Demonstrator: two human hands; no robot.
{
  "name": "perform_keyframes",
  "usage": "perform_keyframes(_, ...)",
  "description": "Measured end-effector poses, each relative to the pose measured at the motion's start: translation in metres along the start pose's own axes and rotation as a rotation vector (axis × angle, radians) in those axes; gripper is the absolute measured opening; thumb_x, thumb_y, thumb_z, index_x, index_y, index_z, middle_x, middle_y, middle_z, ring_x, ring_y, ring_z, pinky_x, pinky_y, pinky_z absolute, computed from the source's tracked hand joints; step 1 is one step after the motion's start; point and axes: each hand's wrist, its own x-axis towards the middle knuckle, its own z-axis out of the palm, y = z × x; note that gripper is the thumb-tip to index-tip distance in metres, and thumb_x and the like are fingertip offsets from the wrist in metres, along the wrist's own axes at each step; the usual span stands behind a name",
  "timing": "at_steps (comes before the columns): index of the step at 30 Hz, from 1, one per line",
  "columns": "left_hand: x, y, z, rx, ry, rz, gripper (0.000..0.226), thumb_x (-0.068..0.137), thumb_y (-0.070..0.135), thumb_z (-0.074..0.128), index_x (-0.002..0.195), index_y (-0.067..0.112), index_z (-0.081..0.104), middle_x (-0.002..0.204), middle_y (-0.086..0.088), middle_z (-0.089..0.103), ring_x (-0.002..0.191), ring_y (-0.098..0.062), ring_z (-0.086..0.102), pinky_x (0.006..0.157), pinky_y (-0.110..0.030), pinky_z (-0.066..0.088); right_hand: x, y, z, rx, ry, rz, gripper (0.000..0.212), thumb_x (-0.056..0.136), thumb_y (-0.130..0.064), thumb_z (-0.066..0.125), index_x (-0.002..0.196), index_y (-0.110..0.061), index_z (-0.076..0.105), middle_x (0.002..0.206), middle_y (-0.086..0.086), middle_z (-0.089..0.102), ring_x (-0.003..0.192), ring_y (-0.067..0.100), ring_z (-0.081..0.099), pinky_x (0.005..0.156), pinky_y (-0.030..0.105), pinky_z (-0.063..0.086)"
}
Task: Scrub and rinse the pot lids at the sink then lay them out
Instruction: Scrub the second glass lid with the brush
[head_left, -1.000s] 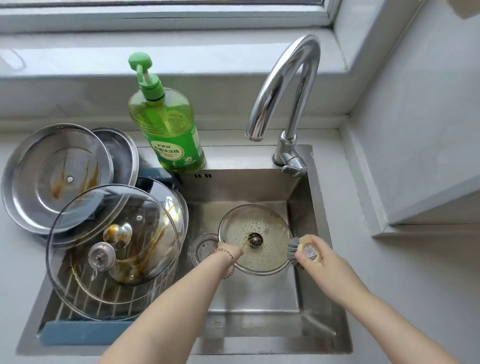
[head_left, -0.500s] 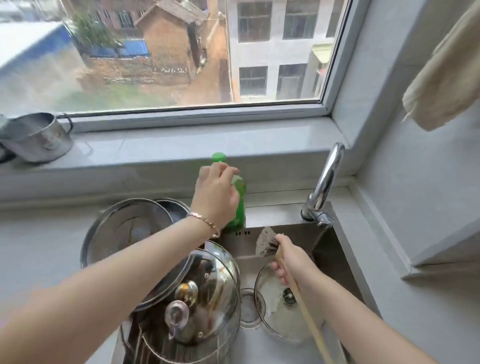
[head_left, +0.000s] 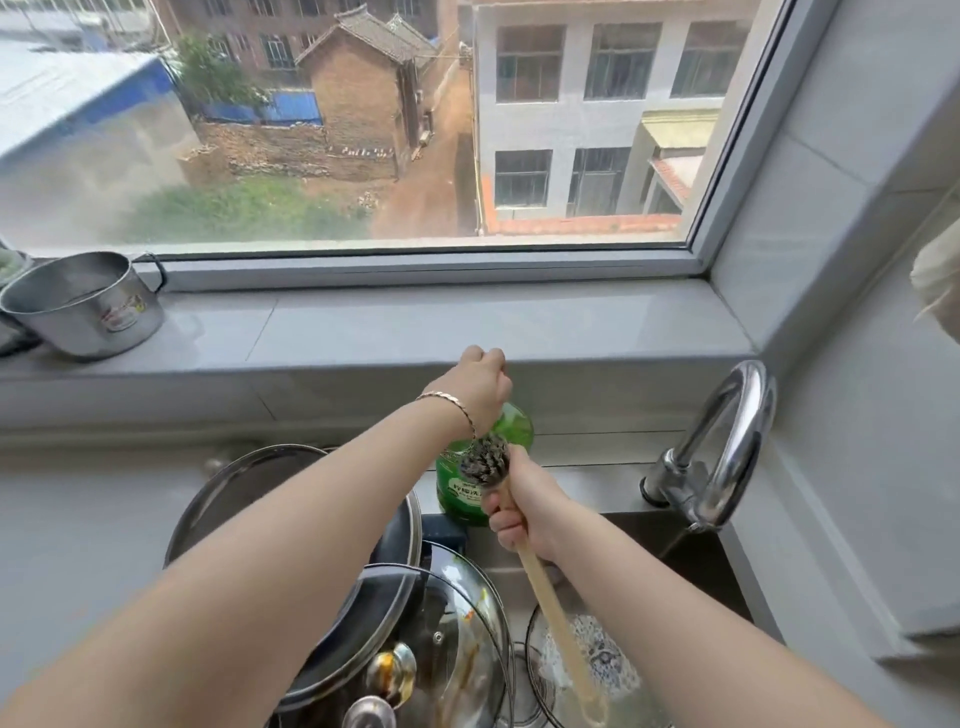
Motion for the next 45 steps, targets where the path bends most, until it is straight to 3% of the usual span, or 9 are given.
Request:
perform_keyframes(5,0.006,-0.01,-0.014,0.03,-0.084,0.084,0.025,0.096,0.013,0.032,0.11,0.003,0.05,0.107,-0.012,0.051,0.092,-0.024,0.047,0.083,-0.031,0.038,0.012,0.004,-0.006,-0.079,-0.097,0.048,0.047,0.096,-0.05,0.02,0.066,-0.018,0.035,0.046,-0.005,0.033,0.032,0.004,0.015,0.035,0.011,0.009)
perform_keyframes(10,0.008,-0.017,-0.003,0.065,-0.06,0.128,0.024,0.096,0.019,0.031,0.107,0.013,0.051,0.103,-0.003,0.046,0.098,-0.026,0.051,0.091,-0.04,0.042,0.015,0.006,-0.013,-0.019,-0.136,0.041,0.049,0.097,-0.051,0.02,0.065,-0.018,0.035,0.045,-0.006,0.033,0.031,0.004,0.016,0.033,0.011,0.009)
perform_keyframes(20,0.005,-0.013,-0.012,0.07,-0.116,0.133,0.034,0.099,0.019,0.028,0.127,0.013,0.046,0.131,-0.008,0.045,0.112,-0.023,0.048,0.09,-0.027,0.036,0.013,0.007,-0.008,0.057,-0.162,0.043,0.05,0.097,-0.051,0.019,0.068,-0.015,0.038,0.046,-0.005,0.032,0.03,0.004,0.018,0.031,0.011,0.011)
perform_keyframes(26,-0.004,-0.021,0.004,0.074,0.043,0.169,0.033,0.096,0.021,0.028,0.122,0.027,0.047,0.148,0.012,0.027,0.112,-0.017,0.052,0.09,-0.038,0.044,0.012,0.005,-0.008,0.085,-0.184,0.046,0.051,0.097,-0.053,0.018,0.067,-0.016,0.037,0.043,-0.005,0.032,0.029,0.004,0.017,0.031,0.011,0.011)
perform_keyframes(31,-0.005,-0.022,0.008,0.113,0.055,0.141,0.04,0.097,0.023,0.027,0.134,0.033,0.037,0.153,0.01,0.019,0.123,-0.019,0.047,0.096,-0.038,0.039,0.005,0.004,-0.004,0.054,-0.154,0.006,0.052,0.097,-0.053,0.019,0.065,-0.016,0.035,0.044,-0.005,0.031,0.03,0.003,0.016,0.033,0.01,0.01)
perform_keyframes(35,-0.021,-0.016,0.009,0.074,0.175,0.183,0.051,0.1,0.032,0.027,0.148,0.03,0.011,0.156,0.003,0.014,0.138,-0.016,0.028,0.112,-0.042,0.02,-0.009,0.016,-0.004,-0.153,-0.061,-0.063,0.047,0.096,-0.05,0.022,0.065,-0.017,0.036,0.047,-0.003,0.033,0.029,0.005,0.016,0.033,0.009,0.011)
perform_keyframes(39,-0.066,-0.036,0.038,-0.247,0.294,-0.008,0.054,0.098,0.037,0.036,0.145,0.013,0.024,0.146,-0.009,0.034,0.125,-0.03,0.045,0.102,-0.043,0.036,-0.022,0.047,-0.008,-0.466,0.053,-0.089,0.047,0.095,-0.052,0.029,0.069,-0.015,0.042,0.047,-0.001,0.04,0.029,0.008,0.022,0.036,0.011,0.015)
perform_keyframes(42,-0.104,-0.069,0.07,0.043,0.081,-0.128,0.047,0.097,0.037,0.039,0.137,0.012,0.035,0.136,-0.009,0.046,0.116,-0.031,0.052,0.094,-0.039,0.041,-0.029,0.073,-0.013,-0.712,0.089,-0.08,0.046,0.095,-0.05,0.028,0.067,-0.016,0.043,0.049,-0.001,0.044,0.036,0.012,0.028,0.04,0.016,0.02)
perform_keyframes(45,-0.124,-0.097,0.098,0.357,-0.187,-0.02,0.048,0.096,0.046,0.037,0.133,0.016,0.042,0.132,-0.005,0.049,0.117,-0.027,0.048,0.094,-0.037,0.039,-0.034,0.093,-0.016,-0.904,0.072,-0.139,0.047,0.097,-0.047,0.025,0.075,-0.013,0.049,0.054,0.001,0.047,0.04,0.013,0.035,0.037,0.016,0.026)
